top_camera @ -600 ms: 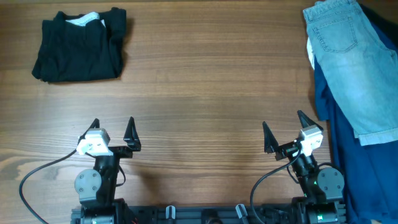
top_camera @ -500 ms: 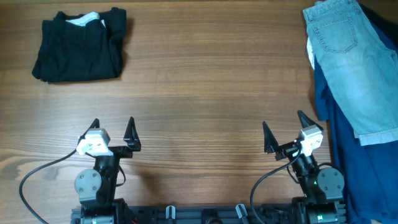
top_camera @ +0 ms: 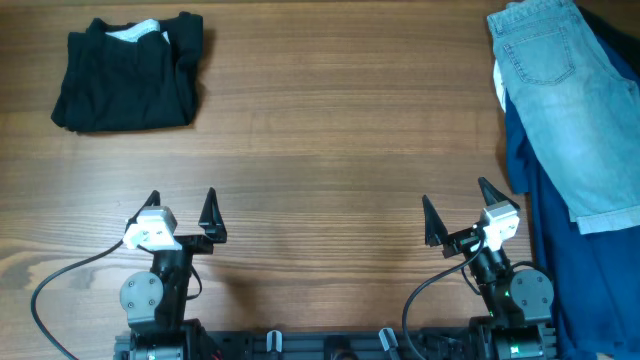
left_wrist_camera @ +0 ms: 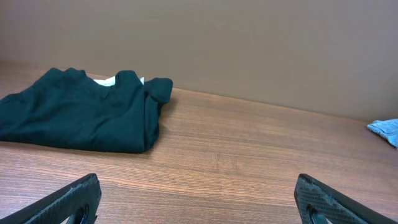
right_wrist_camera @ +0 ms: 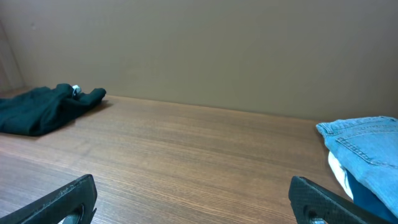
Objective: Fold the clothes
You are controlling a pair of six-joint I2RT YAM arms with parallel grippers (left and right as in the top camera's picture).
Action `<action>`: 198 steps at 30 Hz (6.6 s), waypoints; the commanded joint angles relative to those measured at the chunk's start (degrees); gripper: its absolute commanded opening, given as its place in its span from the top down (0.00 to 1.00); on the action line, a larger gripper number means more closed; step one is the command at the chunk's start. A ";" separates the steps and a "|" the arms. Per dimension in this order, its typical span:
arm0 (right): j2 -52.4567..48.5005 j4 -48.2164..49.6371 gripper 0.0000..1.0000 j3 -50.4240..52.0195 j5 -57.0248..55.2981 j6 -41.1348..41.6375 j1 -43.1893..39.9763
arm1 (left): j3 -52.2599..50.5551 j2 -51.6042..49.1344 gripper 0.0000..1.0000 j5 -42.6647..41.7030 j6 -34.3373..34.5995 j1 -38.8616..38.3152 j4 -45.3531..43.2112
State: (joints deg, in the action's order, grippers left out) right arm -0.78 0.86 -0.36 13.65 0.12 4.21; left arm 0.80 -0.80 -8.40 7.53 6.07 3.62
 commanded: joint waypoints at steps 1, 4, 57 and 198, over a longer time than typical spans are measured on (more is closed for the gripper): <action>0.24 0.24 0.00 0.07 -0.13 -0.09 0.11 | -0.46 0.46 0.00 0.33 -0.90 0.33 0.04; 0.24 0.24 0.00 0.07 -0.13 -0.09 0.11 | -0.46 0.46 0.00 0.33 -0.90 0.33 0.04; -40.46 10.08 0.01 -43.54 -11.82 -12.17 0.04 | 41.46 -34.88 0.00 -0.72 -1.18 0.33 8.83; -99.43 -47.23 0.96 -90.58 -0.13 -10.51 -22.01 | 61.33 -82.77 0.00 -2.69 -0.72 0.24 27.21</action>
State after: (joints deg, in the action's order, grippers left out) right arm -103.13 -45.71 -89.69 5.17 -9.34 -18.41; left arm 61.14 -83.37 -10.02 7.55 6.07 31.64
